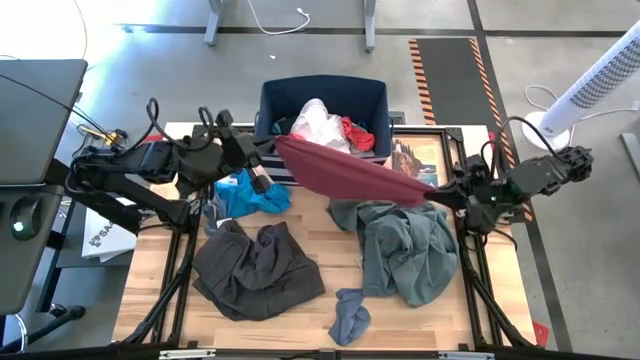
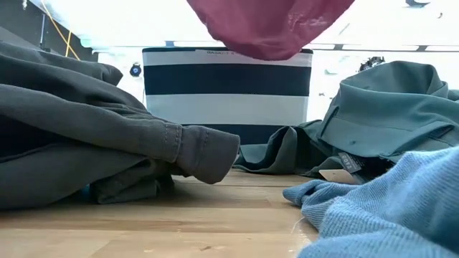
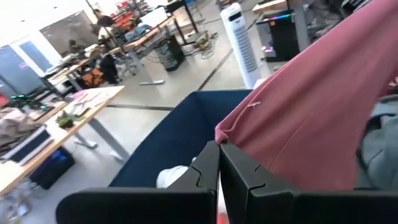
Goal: Sort clothes
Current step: Put the pink skirt into the blue laundry bin
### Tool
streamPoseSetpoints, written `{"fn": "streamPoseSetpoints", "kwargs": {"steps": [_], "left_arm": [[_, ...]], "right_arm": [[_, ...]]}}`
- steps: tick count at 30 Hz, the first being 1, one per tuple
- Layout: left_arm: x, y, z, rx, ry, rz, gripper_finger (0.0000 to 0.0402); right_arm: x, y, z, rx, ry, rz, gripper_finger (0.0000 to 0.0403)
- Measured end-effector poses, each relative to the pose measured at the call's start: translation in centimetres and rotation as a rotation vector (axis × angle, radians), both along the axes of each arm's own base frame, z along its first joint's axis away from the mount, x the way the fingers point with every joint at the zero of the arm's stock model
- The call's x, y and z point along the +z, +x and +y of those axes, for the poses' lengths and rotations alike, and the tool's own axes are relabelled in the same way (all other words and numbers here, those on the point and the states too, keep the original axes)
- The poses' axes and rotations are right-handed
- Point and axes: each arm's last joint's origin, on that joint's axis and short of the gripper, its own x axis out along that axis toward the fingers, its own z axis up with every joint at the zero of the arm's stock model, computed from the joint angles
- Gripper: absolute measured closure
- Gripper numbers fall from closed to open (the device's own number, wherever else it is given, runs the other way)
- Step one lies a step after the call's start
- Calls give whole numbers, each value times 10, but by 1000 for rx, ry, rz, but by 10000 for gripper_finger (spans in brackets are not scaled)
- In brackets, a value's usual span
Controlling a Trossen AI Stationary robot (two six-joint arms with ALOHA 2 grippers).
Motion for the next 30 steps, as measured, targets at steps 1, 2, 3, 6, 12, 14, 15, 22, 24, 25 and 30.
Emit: {"fn": "streamPoseSetpoints", "kwargs": {"steps": [1,2,3,6,12,14,15,22,24,25,30], "left_arm": [[1,1,1,-7,-5,-8,401],[1,1,1,-14,-10,-13,401],[1,2,1,-24,-14,-15,401],[5,4,2,-63,-36,-61,401],[17,7,0,-125,-26,-169,401],[19,7,2,-119,-17,-183,401],[19,7,3,-120,-18,-190,401],[19,9,15,-131,-33,-187,401],[19,9,19,-124,-33,-188,401],[19,8,22,-116,-32,-187,401],[24,-3,37,-102,-36,-210,401]], "right_arm": [[2,3,2,4,3,-17,403],[4,5,3,8,1,-35,403],[6,8,5,9,-4,-58,403],[12,17,8,-24,-46,-120,403],[16,33,16,-22,-87,-162,403],[14,35,18,-20,-68,-153,403],[14,36,18,-20,-62,-152,403],[14,40,18,-77,-101,-150,403],[16,41,16,-97,-102,-172,403],[18,41,15,-106,-110,-186,403],[28,43,7,-150,-124,-276,403]]}}
